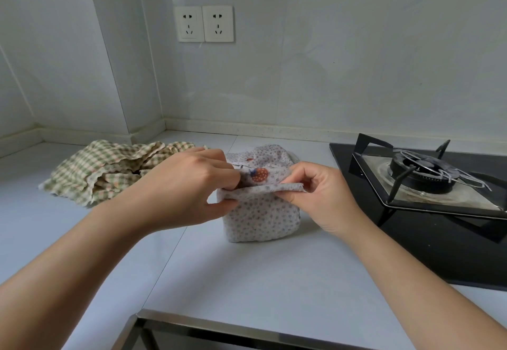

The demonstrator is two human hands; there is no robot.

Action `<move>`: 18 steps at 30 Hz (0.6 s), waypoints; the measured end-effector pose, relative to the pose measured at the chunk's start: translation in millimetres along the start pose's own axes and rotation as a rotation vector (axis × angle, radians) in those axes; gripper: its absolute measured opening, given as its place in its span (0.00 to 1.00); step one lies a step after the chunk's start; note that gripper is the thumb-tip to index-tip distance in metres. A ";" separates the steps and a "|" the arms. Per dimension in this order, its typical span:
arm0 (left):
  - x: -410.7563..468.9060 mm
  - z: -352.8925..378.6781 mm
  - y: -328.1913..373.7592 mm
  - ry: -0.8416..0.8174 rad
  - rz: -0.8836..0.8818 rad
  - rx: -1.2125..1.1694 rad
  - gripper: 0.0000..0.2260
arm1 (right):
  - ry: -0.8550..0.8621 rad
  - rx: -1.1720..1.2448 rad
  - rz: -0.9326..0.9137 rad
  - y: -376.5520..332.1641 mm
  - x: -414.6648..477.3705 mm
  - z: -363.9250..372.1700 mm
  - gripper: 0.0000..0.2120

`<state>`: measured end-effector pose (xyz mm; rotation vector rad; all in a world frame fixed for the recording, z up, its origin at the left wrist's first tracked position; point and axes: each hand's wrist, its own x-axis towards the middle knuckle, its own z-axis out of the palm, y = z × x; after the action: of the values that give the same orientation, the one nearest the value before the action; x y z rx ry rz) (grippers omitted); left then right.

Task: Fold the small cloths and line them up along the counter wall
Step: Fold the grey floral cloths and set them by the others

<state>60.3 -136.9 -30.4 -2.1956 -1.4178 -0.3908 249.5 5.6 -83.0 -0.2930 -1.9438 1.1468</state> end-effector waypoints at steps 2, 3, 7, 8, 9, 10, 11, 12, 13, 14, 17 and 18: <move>-0.5 -0.6 -0.8 -0.008 0.000 0.006 0.08 | 0.022 0.055 0.032 0.7 1.8 -0.9 0.06; -0.7 -1.1 -1.6 -0.009 -0.002 0.009 0.07 | 0.042 0.078 0.048 1.0 2.7 -1.9 0.07; -0.5 0.3 -2.5 0.002 -0.058 -0.078 0.04 | 0.057 0.136 0.100 -1.7 3.0 -3.3 0.13; -0.7 1.4 -2.0 -0.004 -0.077 -0.099 0.05 | 0.048 0.145 0.107 -2.3 2.5 -3.4 0.13; -1.3 2.6 -2.0 -0.011 -0.095 -0.109 0.05 | 0.041 0.153 0.113 -2.7 2.0 -3.6 0.13; -2.4 3.5 -2.6 -0.015 -0.109 -0.111 0.06 | 0.033 0.155 0.117 -2.6 1.6 -3.7 0.12; -2.9 3.7 -3.4 -0.016 -0.121 -0.108 0.06 | 0.020 0.151 0.123 -3.2 1.4 -3.5 0.10; -3.3 3.6 -4.2 -0.012 -0.125 -0.106 0.06 | 0.007 0.142 0.123 -3.0 1.0 -3.3 0.10; -3.1 3.3 -4.7 -0.006 -0.121 -0.110 0.06 | -0.002 0.133 0.123 -2.3 0.9 -2.8 0.11; -2.7 2.8 -4.8 0.003 -0.115 -0.120 0.06 | -0.008 0.134 0.122 -1.6 0.8 -2.2 0.11; -1.2 1.0 -4.0 0.037 -0.118 -0.163 0.11 | -0.028 0.172 0.110 -3.1 0.1 -0.9 0.10; -1.3 0.6 -4.0 0.049 -0.121 -0.176 0.12 | -0.021 0.186 0.100 -3.7 -0.2 -0.8 0.09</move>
<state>56.1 -136.3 -30.5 -2.2252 -1.5466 -0.6299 251.0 3.9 -79.9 -0.2808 -1.8419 1.3909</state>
